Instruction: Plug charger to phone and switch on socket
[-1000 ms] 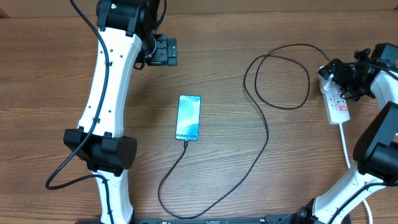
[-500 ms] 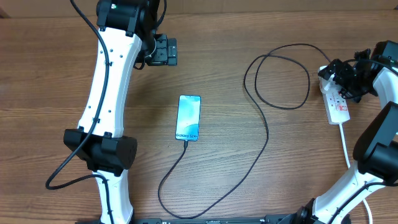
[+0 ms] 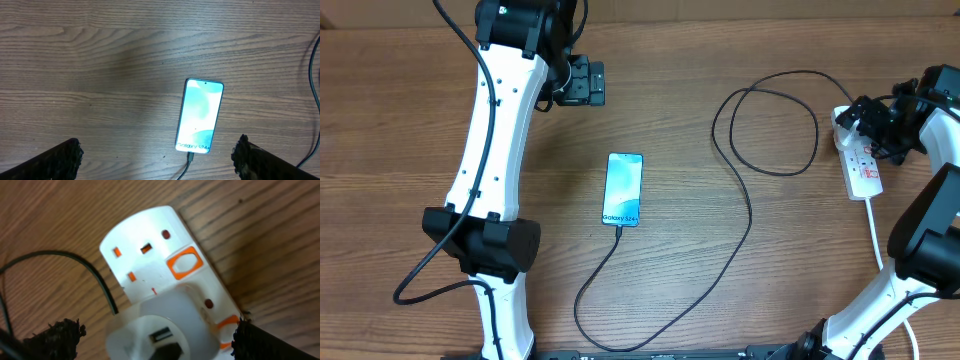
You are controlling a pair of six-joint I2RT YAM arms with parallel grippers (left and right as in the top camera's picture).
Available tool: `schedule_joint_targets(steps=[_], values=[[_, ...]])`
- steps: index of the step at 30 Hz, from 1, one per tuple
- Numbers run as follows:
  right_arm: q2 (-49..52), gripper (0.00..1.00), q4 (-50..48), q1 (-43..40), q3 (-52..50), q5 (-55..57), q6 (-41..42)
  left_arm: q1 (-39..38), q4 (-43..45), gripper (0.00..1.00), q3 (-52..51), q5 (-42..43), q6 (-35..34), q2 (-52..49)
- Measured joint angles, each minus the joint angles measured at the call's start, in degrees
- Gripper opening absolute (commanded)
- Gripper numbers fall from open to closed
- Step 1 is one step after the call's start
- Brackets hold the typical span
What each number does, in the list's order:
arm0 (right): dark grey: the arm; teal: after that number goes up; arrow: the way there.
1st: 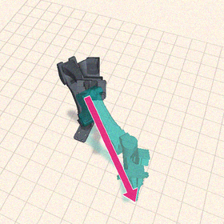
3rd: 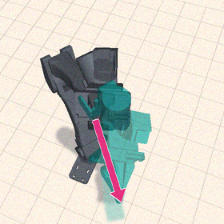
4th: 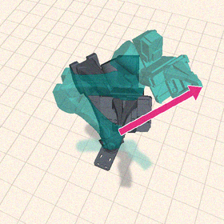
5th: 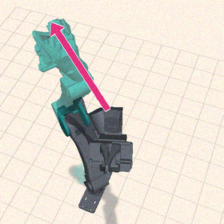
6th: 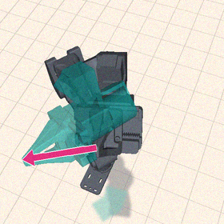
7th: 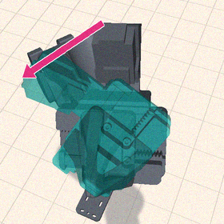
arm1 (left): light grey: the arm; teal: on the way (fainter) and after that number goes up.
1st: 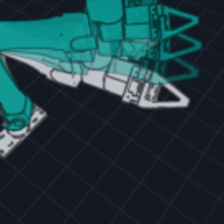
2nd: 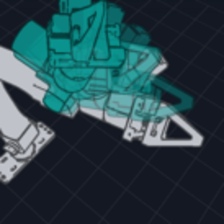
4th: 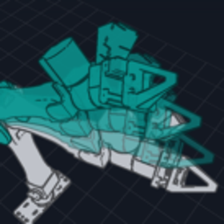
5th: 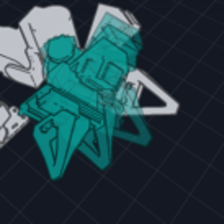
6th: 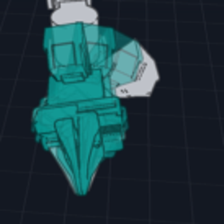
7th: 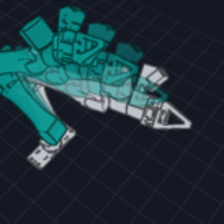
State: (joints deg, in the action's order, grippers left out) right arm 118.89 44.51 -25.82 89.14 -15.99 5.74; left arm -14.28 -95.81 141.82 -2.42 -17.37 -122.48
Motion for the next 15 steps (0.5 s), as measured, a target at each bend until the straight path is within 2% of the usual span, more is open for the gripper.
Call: schedule_joint_targets(steps=[15], values=[[0.0,1.0,-2.95,0.48,-1.95,-1.25,-0.24,0.0,0.0,1.0,0.0,0.0,0.0,0.0]])
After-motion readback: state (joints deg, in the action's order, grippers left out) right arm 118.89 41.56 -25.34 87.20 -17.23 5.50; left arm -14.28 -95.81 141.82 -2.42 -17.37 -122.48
